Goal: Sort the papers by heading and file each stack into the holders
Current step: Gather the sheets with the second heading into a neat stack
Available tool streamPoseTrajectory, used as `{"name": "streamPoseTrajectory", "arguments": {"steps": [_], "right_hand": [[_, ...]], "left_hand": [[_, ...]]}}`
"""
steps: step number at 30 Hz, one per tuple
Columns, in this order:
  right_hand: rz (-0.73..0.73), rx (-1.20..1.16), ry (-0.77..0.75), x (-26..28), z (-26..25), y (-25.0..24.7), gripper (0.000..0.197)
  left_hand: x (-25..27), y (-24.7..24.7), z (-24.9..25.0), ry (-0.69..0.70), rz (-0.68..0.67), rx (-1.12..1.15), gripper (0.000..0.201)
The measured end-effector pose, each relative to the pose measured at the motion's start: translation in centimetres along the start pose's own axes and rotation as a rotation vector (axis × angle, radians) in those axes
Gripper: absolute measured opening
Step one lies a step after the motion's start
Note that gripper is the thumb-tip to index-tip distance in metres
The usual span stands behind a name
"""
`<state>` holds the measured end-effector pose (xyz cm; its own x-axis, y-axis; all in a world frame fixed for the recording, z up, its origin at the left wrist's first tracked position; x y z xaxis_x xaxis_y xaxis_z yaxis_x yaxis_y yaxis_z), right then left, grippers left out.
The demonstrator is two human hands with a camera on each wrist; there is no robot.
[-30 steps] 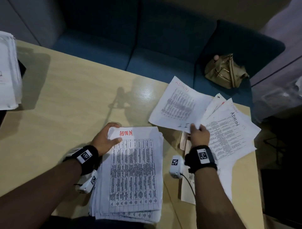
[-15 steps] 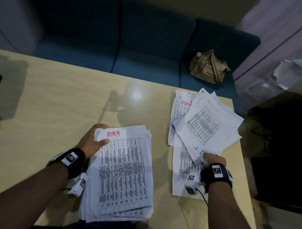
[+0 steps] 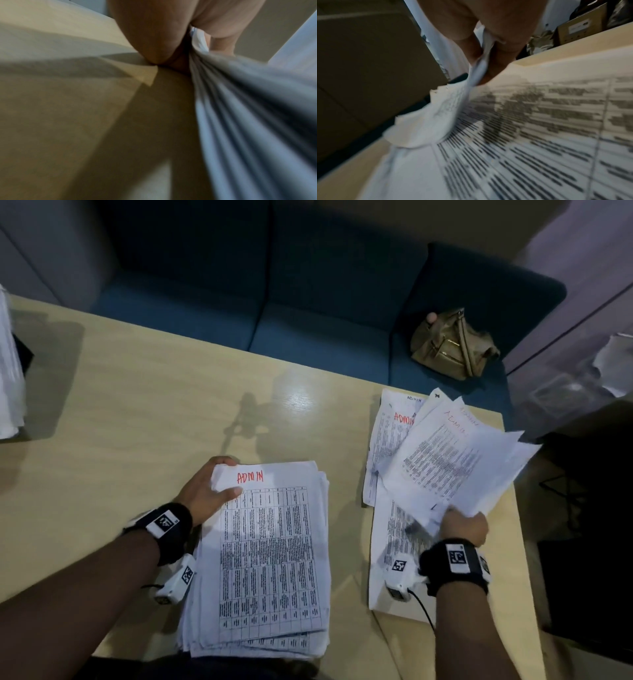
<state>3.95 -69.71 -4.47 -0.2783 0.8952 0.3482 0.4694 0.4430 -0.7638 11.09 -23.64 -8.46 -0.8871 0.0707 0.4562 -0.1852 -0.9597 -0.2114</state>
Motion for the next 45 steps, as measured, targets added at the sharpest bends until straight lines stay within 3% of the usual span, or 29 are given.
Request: {"name": "streamPoseTrajectory", "arguments": {"steps": [5,9,13,16,18,22,26,29,34,38,45], "right_hand": [[-0.135,-0.014,-0.319,4.3,-1.1,-0.8,0.018],[-0.366,0.144,-0.503,9.0,0.1,1.5,0.021],[-0.627,0.210,-0.611,14.5,1.3,3.0,0.030],[-0.810,0.414,-0.674,17.1,2.3,4.4,0.043],[-0.857,0.508,-0.666,17.5,1.7,4.9,0.051],[-0.759,0.337,-0.488,16.5,-2.7,5.9,0.084],[-0.632,0.356,-0.533,16.0,-5.9,9.4,0.075],[-0.649,0.425,-0.595,16.9,-6.4,11.3,0.066],[-0.760,0.571,-0.757,18.1,-4.8,12.4,0.076],[-0.713,0.658,-0.796,17.1,-4.1,12.6,0.059],[-0.705,0.626,-0.787,16.0,-4.0,11.5,0.047]], "left_hand": [[0.2,0.0,0.4,-0.004,0.010,-0.022,0.045],[0.2,0.0,0.5,0.026,0.028,-0.043,0.040],[-0.2,-0.1,0.1,0.055,0.024,0.078,0.018],[-0.1,0.1,-0.1,0.027,0.020,0.111,0.020],[-0.1,0.1,-0.3,0.028,0.029,0.021,0.034],[-0.1,0.1,-0.1,0.052,-0.017,0.005,0.079],[-0.5,0.1,-0.4,0.033,-0.061,0.035,0.095],[-0.4,0.1,-0.3,0.011,-0.006,0.052,0.082],[-0.3,0.2,0.0,0.046,0.040,0.177,0.043],[-0.5,0.0,-0.1,0.151,0.012,0.148,0.044],[-0.5,-0.3,-0.3,0.060,0.119,0.145,0.015]]}}
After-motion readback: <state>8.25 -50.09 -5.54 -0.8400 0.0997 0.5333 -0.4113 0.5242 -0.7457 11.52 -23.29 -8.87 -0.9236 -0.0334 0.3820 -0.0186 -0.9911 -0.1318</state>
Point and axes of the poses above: each hand's wrist, its own x-axis away from the middle knuckle, its own y-axis out of the palm, z = x × y, the point moved 4 cm from there along -x, towards the middle knuckle, and after that the axes turned 8 degrees about x, right-handed, at the moved point
